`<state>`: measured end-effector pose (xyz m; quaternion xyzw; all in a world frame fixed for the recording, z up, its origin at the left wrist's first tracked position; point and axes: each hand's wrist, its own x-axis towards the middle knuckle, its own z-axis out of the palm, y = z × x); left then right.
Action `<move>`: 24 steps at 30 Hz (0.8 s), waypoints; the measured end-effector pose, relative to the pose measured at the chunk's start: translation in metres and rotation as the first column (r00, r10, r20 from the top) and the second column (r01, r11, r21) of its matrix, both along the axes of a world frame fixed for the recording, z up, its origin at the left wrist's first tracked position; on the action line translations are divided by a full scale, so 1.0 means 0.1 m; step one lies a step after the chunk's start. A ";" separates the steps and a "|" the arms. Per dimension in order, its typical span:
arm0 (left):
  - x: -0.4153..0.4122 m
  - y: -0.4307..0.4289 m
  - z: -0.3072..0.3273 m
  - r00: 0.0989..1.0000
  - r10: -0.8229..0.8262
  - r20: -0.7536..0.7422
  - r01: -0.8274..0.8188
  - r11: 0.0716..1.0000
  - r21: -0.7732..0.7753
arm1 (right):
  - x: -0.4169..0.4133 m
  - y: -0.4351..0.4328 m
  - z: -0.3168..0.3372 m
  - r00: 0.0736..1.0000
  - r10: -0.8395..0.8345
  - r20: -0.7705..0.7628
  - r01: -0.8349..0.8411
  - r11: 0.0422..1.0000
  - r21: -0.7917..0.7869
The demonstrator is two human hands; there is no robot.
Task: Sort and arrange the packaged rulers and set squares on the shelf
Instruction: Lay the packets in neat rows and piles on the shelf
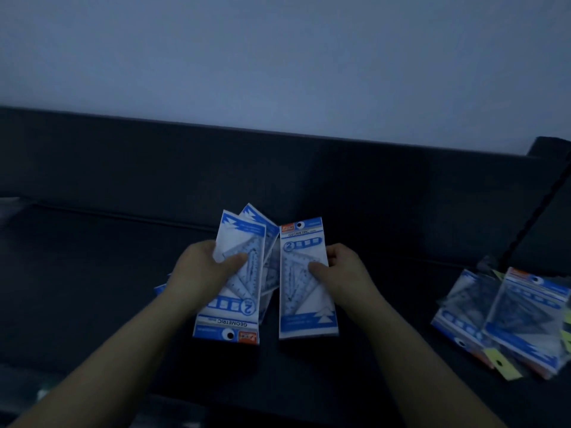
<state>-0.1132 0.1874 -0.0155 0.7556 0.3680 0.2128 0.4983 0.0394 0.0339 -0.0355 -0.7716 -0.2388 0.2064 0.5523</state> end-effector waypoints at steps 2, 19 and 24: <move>-0.07 0.08 -0.08 0.999 0.005 -0.048 0.000 0.995 0.096 | -0.10 0.07 -0.06 1.000 0.000 0.030 0.001 0.999 -0.033; 0.17 -0.43 -0.18 0.973 -0.048 -0.225 0.205 0.626 0.752 | -0.27 -0.53 -0.09 0.738 0.138 0.660 0.220 0.876 -0.429; 0.64 -1.04 -0.13 0.955 -0.201 -0.216 0.295 0.616 0.731 | 0.05 -1.19 -0.02 0.690 0.089 0.718 0.354 0.824 -0.442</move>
